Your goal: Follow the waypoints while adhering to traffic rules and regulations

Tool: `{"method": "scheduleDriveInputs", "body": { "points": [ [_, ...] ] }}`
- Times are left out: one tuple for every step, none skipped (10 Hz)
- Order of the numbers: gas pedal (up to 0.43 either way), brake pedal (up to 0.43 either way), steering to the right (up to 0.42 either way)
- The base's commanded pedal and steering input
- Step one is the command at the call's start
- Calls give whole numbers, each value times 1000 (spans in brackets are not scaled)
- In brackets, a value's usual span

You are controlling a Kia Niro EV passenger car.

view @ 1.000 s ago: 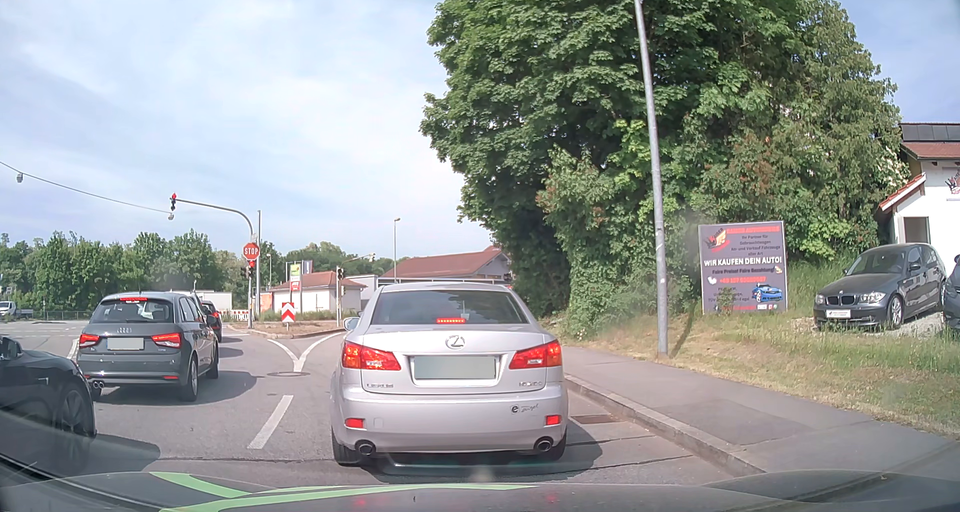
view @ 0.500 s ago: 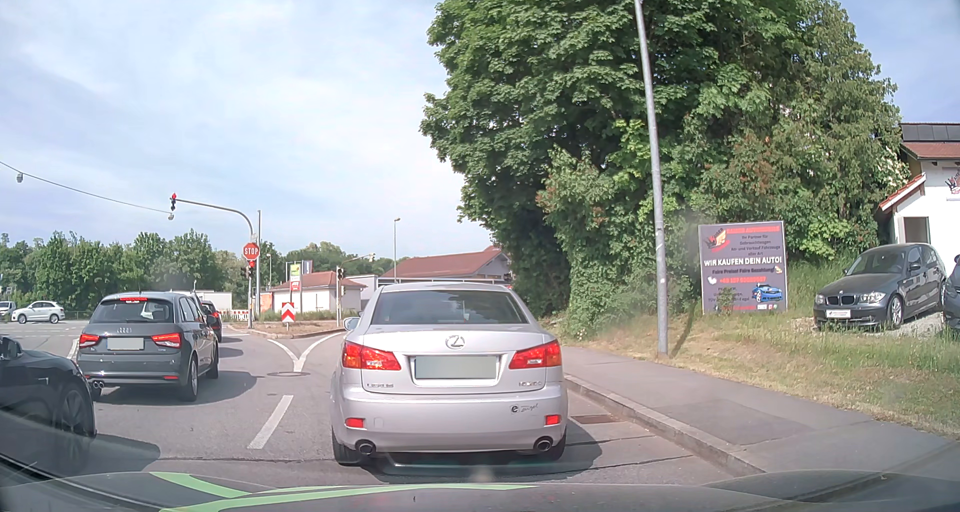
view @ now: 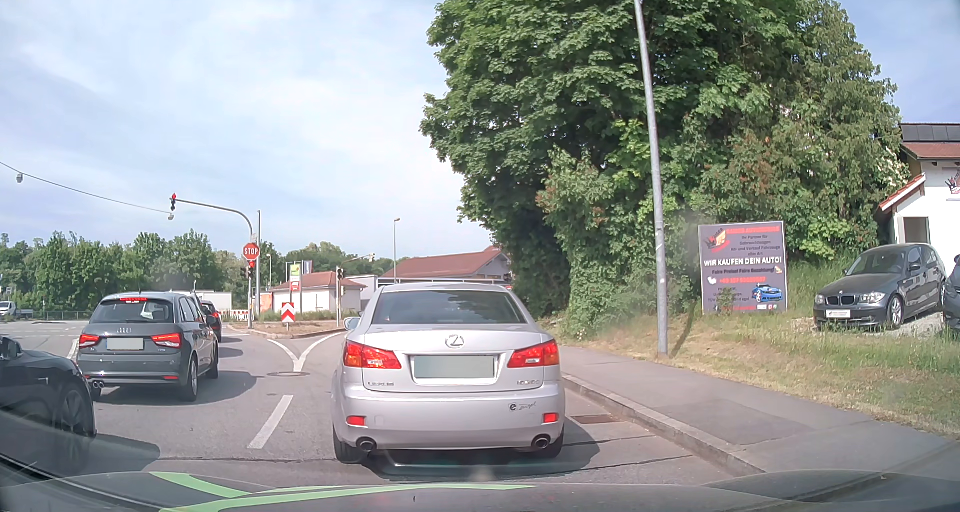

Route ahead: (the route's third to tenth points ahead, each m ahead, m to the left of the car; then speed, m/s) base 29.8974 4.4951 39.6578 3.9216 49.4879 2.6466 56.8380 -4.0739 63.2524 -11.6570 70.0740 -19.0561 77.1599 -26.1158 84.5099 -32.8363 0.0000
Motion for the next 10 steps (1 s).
{"method": "scheduleDriveInputs", "body": {
  "points": [
    [0,354,-107],
    [0,189,-109],
    [0,0,-112],
    [0,0,-115],
    [0,0,-115],
    [0,0,-116],
    [0,0,-116],
    [0,0,-117],
    [79,0,-117],
    [118,0,-117]
  ]
}}
